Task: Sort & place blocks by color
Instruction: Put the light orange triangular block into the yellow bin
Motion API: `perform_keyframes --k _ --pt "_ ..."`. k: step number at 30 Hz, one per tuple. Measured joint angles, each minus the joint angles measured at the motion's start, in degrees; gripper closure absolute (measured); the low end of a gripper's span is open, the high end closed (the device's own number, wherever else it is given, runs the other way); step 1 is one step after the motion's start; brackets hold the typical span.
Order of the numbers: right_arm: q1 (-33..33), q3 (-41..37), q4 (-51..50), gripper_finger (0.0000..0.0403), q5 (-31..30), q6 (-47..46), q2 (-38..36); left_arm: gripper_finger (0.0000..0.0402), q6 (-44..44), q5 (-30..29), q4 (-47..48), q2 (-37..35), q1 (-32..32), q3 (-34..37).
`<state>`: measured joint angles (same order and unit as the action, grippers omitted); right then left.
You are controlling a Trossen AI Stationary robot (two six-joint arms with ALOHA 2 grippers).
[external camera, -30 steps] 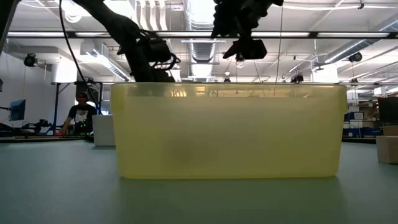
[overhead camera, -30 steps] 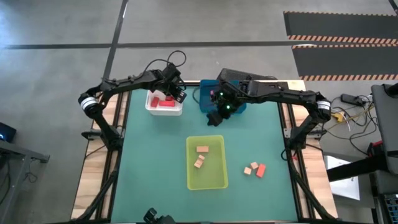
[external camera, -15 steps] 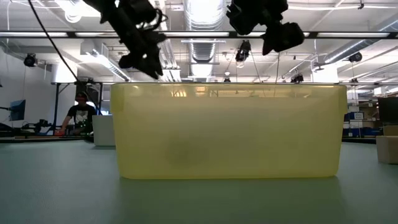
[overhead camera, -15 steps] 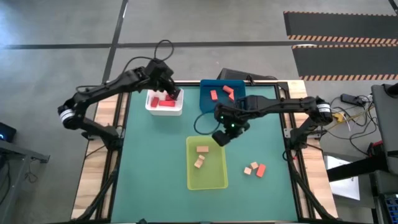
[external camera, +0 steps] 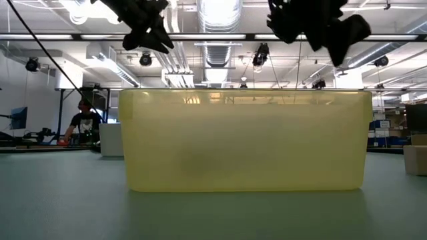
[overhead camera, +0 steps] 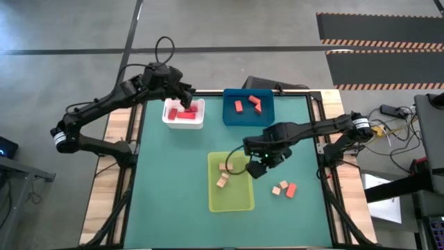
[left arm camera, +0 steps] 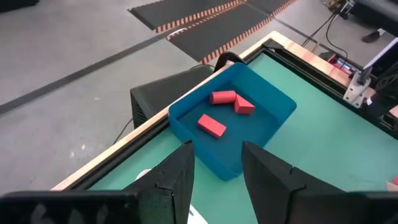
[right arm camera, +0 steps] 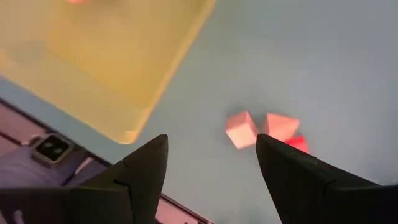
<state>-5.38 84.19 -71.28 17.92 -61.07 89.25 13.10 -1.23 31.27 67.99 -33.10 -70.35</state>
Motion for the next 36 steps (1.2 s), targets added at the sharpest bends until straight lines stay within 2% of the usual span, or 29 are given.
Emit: perform_keyframes --k 11,15,21,25,30,36 --pt "-7.04 -16.08 0.44 0.0168 1.60 -11.82 0.00 0.0285 -0.48 -0.02 0.08 -0.77 0.00 0.44" --pt "-8.51 -21.44 5.32 0.0168 3.27 -14.39 0.00 0.0285 -0.48 -0.04 0.13 -0.77 0.00 0.70" --pt "-9.02 -26.07 13.56 0.0168 3.56 -16.99 0.00 0.0285 -0.11 -0.04 0.10 -0.77 0.00 1.73" --pt "-8.99 -27.58 14.87 0.0170 1.98 -17.10 0.02 0.0285 0.07 -0.04 0.15 -0.77 0.04 2.72" --pt "-8.95 -28.93 15.13 0.0191 0.05 -16.91 0.01 0.0285 0.11 -0.04 0.13 -0.77 0.04 3.23" --pt "-8.97 -30.76 20.16 0.0239 0.05 -17.36 0.09 0.0285 0.15 -0.04 0.00 -0.77 0.04 3.23"
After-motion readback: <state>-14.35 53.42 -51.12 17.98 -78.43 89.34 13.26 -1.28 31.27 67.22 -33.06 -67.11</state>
